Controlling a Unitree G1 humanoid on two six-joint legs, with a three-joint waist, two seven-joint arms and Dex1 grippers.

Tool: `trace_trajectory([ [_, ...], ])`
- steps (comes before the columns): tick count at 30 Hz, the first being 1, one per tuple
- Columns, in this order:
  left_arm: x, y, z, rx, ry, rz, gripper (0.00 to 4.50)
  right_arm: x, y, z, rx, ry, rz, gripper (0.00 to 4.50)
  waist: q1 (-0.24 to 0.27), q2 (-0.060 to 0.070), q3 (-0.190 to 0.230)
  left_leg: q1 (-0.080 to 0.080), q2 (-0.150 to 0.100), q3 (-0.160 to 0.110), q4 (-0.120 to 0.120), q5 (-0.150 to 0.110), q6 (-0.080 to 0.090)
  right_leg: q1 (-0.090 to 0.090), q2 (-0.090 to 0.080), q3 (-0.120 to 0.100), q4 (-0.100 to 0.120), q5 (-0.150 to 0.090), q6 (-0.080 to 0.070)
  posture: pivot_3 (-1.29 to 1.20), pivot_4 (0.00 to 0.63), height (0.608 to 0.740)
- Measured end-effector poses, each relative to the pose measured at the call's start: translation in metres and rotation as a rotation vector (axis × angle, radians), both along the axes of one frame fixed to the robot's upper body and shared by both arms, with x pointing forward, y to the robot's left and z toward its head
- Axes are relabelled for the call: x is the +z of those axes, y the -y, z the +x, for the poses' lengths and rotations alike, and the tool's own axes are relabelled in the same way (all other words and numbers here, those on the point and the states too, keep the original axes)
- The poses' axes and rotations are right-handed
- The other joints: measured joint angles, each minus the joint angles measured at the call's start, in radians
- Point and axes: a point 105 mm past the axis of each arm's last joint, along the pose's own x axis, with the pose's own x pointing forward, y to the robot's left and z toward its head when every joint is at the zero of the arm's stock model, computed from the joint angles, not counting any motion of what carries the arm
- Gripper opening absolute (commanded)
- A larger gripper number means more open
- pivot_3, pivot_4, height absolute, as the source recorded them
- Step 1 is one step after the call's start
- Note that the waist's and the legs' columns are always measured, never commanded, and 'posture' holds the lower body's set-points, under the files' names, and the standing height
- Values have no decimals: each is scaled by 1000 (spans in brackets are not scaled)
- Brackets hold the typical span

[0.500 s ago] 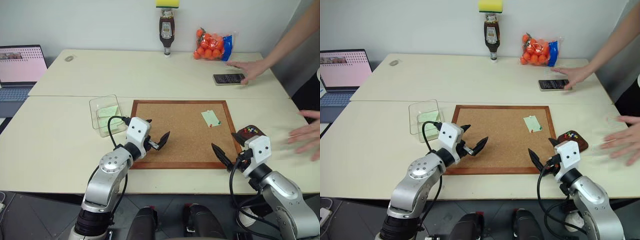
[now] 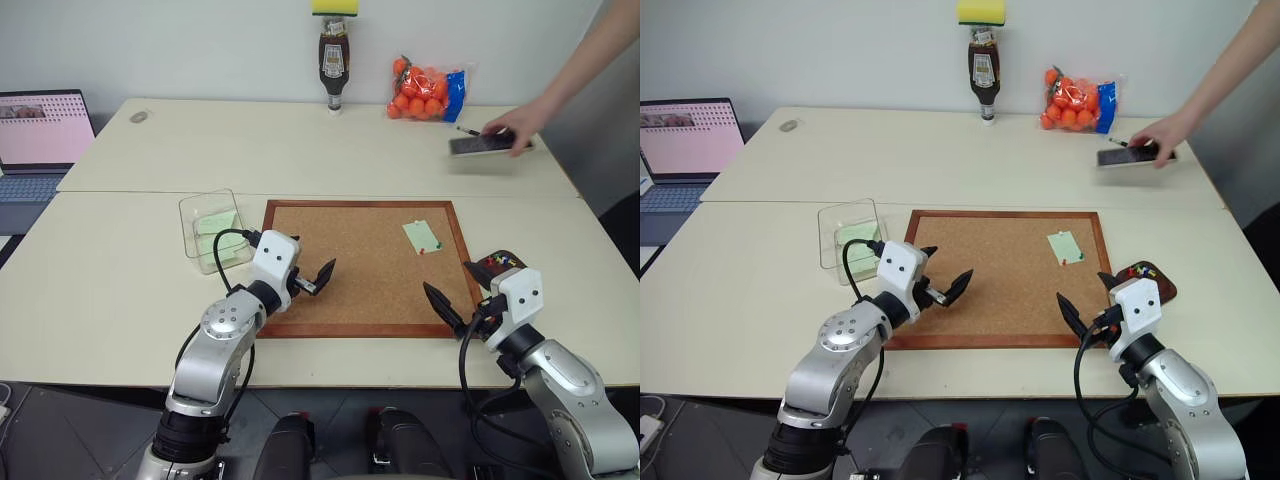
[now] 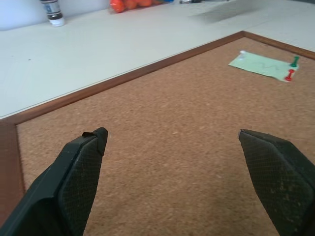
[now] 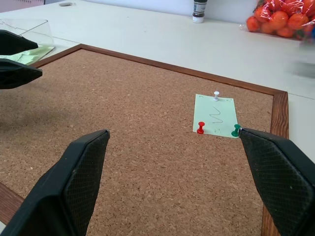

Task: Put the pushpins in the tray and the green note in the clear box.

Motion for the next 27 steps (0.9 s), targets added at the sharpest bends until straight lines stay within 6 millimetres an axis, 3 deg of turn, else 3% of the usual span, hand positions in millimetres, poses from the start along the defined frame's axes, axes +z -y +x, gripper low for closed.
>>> trace_trajectory([
  [4,-5,-2,9,31,-16,14,4500,1,0,1,1,3,2,4460,1,0,0,0,0,0,0,0,0,0,0,0,0,0,0,0,150,740],
  [8,2,8,18,1,7,3,4500,2,0,1,-2,6,7,4460,1,0,0,-1,0,1,0,0,0,0,0,0,0,0,1,0,150,740],
  [12,7,17,27,-27,20,-5,3906,3,0,3,-9,10,9,4500,1,0,0,-1,0,1,0,0,0,0,1,0,0,1,1,0,150,740],
  [16,2,25,32,-64,11,4,2994,3,1,3,-16,5,8,4500,1,0,0,-1,0,3,0,0,0,0,1,0,0,1,1,0,150,740],
  [27,-7,41,29,-150,-6,7,815,5,1,1,-28,12,7,4500,1,0,0,0,0,3,0,0,0,0,2,0,0,1,1,0,150,740],
])
